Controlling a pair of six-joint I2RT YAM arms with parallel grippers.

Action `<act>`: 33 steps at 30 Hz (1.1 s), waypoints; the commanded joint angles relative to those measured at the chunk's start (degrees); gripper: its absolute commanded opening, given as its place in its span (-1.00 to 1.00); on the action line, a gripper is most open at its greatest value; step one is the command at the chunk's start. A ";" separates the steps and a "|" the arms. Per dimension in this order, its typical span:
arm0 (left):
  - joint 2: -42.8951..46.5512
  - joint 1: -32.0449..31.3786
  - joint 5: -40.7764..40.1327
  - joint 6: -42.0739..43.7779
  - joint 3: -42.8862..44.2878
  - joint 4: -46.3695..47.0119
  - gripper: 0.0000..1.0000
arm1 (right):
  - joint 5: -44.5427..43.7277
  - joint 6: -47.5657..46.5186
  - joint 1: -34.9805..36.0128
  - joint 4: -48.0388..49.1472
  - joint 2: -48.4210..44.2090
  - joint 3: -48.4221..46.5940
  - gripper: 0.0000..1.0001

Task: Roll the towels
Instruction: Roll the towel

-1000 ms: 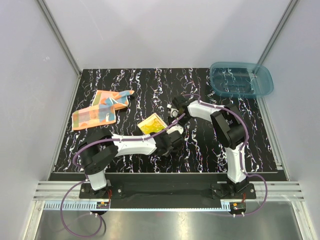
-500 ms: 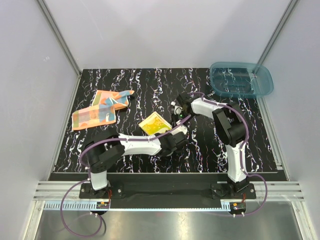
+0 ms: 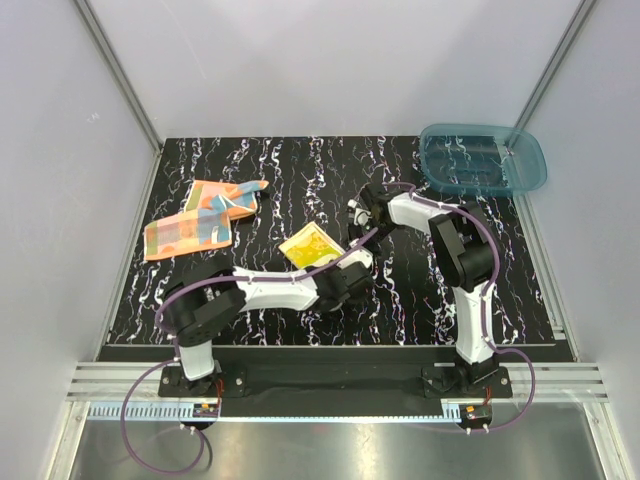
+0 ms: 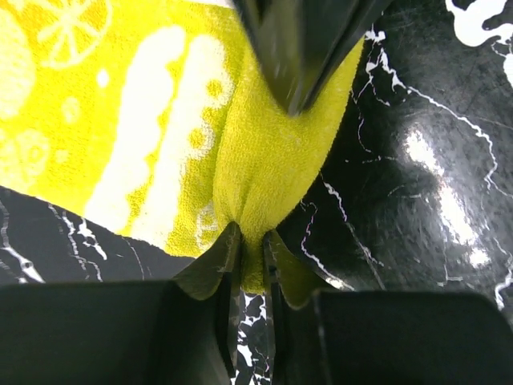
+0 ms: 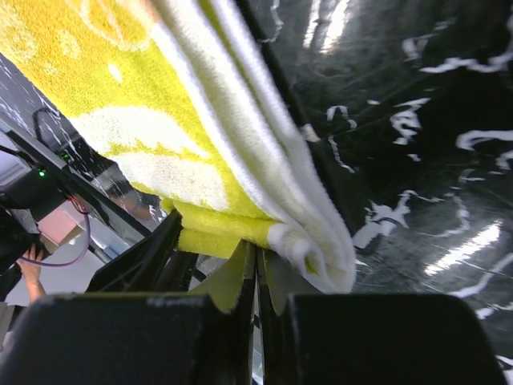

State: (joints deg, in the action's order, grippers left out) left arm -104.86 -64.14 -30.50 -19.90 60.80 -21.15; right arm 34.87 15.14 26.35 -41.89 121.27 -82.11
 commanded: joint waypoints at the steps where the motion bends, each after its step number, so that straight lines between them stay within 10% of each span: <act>1: 1.22 1.47 12.04 -2.42 -5.42 -5.14 -0.78 | -3.49 -2.22 -2.62 0.23 1.07 -0.77 -0.87; 33: 16.00 15.26 57.47 -21.92 -13.14 10.92 -0.74 | -14.30 0.42 -4.38 -6.54 -11.84 -0.33 -0.82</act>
State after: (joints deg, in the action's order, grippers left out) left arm -92.09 -50.89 16.86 -36.36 49.76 -17.21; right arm 24.25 16.05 22.35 -45.89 114.43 -79.77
